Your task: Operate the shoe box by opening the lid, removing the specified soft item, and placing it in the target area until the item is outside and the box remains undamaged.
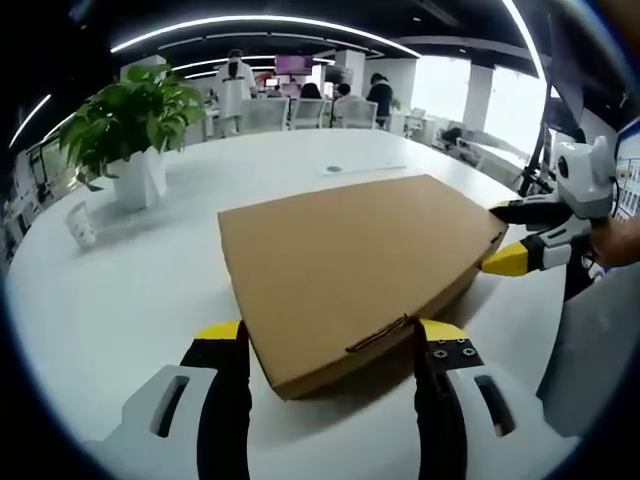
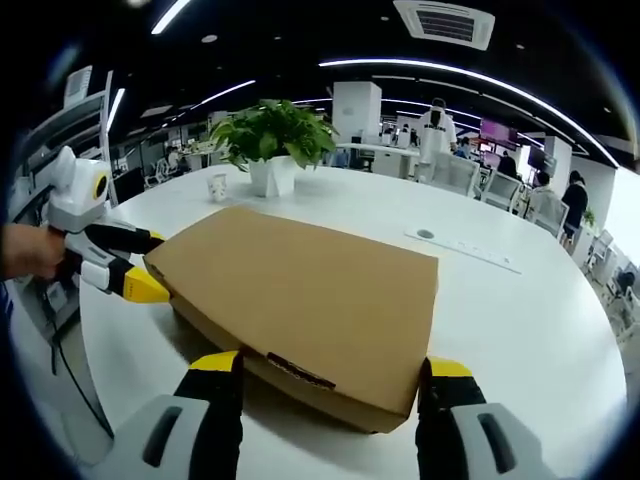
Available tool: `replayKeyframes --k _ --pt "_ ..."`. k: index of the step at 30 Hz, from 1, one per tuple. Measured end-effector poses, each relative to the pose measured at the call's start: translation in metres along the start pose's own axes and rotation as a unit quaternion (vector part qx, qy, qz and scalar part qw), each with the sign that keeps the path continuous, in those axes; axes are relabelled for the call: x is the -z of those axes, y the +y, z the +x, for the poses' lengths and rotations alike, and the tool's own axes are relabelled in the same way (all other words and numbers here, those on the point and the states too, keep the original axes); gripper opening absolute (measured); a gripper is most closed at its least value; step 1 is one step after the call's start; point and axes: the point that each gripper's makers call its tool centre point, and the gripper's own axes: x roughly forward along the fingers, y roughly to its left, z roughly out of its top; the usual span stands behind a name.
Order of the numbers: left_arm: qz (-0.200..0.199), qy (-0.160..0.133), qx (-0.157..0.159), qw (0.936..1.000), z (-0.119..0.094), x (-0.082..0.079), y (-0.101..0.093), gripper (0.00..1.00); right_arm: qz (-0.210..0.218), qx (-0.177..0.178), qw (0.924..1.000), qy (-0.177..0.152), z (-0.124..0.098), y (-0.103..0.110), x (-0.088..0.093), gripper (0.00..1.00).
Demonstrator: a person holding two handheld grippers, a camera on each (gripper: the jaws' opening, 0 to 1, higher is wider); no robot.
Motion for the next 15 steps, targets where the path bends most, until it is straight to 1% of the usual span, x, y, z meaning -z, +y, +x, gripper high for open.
replayKeyframes --k 15 --pt "-0.005 0.003 -0.006 1.0000 -0.015 0.011 0.012 0.65 -0.002 -0.008 1.0000 0.001 -0.001 0.019 0.000 0.68"
